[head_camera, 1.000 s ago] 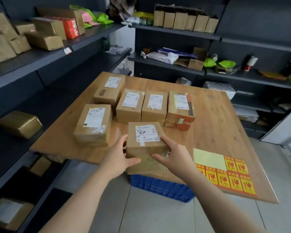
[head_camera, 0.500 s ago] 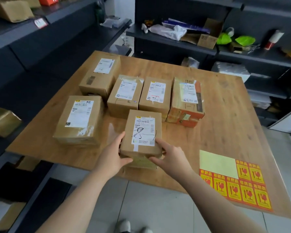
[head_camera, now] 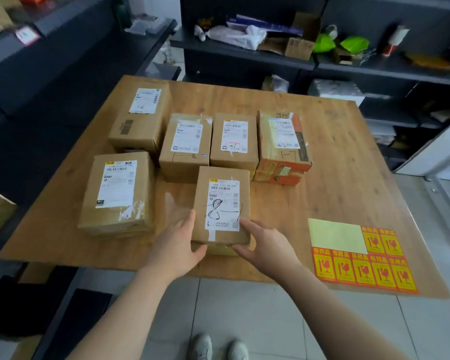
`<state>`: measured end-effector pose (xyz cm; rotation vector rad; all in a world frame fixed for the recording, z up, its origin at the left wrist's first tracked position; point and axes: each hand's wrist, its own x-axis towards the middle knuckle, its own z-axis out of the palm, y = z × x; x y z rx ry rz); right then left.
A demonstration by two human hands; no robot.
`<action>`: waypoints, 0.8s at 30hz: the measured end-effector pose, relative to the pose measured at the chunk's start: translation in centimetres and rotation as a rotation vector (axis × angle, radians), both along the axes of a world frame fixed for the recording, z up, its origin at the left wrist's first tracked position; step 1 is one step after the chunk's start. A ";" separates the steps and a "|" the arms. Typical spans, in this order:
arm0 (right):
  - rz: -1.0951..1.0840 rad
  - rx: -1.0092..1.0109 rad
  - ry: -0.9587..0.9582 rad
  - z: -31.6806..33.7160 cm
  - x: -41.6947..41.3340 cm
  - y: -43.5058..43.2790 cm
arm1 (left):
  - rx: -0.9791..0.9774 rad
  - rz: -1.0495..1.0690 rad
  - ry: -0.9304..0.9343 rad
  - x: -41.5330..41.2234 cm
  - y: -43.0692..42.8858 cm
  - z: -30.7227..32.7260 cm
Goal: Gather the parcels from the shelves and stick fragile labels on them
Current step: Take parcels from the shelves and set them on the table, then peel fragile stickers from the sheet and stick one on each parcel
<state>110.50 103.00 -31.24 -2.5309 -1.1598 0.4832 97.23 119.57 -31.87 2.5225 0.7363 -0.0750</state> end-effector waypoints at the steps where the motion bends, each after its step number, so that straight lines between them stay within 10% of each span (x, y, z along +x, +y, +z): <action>1: -0.010 0.006 -0.025 0.3 -0.1 -0.2 | 0.055 -0.021 -0.027 0.0 -0.1 0.7; 10: -0.157 -0.014 -0.161 2.0 1.5 -6.8 | 0.437 -0.157 -0.183 3.5 -5.2 5.8; 24: -0.350 -0.240 -0.083 -1.7 13.8 -22.4 | 0.202 -0.441 -0.008 17.9 -18.2 -0.5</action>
